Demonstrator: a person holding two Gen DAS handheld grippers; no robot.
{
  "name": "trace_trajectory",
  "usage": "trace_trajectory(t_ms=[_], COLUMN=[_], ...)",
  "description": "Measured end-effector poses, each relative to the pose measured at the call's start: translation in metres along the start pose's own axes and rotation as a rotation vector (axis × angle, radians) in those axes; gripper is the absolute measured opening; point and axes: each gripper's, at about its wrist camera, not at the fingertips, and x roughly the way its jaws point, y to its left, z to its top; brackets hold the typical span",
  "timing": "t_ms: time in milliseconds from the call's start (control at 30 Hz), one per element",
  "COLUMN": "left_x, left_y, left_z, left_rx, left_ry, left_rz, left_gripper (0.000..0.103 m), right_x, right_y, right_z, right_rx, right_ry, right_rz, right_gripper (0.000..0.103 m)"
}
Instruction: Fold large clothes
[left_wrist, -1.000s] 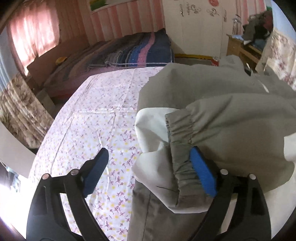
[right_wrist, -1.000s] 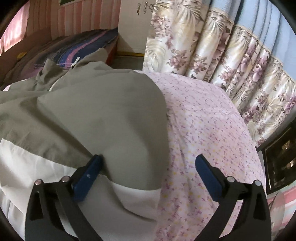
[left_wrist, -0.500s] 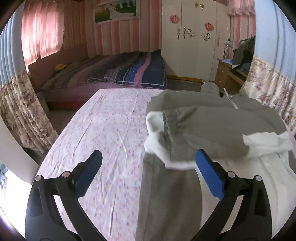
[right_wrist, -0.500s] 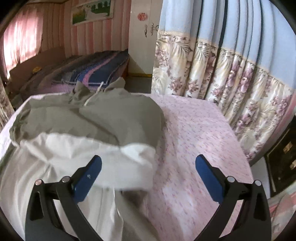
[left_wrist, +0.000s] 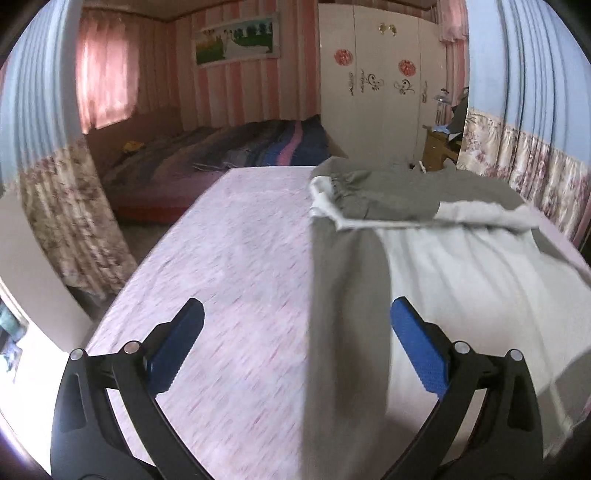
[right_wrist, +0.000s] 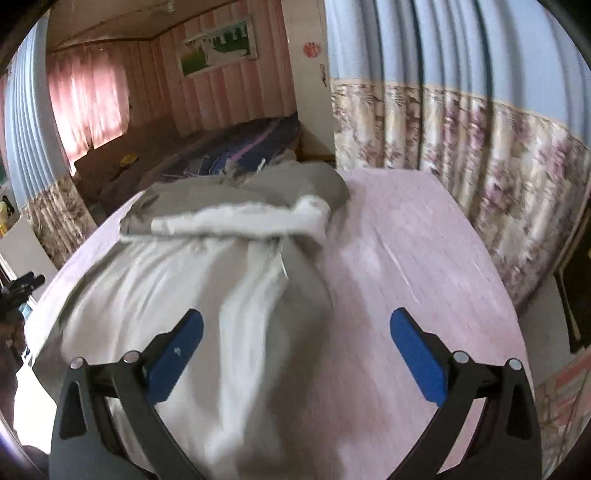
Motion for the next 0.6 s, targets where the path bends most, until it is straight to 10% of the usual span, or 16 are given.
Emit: trace_trajectory(t_ms=[300, 467, 600], left_x=[-0.055, -0.051, -0.038], left_y=[0.007, -0.003, -0.008], left_z=[-0.076, -0.104, -0.116], left_rx=[0.010, -0.012, -0.052], left_ry=[0.005, 0.046, 0.084], left_rz=[-0.024, -0.044, -0.081], left_gripper=[0.100, 0.100, 0.100], right_x=[-0.034, -0.025, -0.018], right_y=[-0.006, 0.005, 0.014], right_z=[-0.098, -0.129, -0.141], right_rx=[-0.007, 0.024, 0.029], right_ry=[0.062, 0.092, 0.116], right_rz=[0.003, -0.007, -0.023], right_gripper=[0.099, 0.082, 0.047])
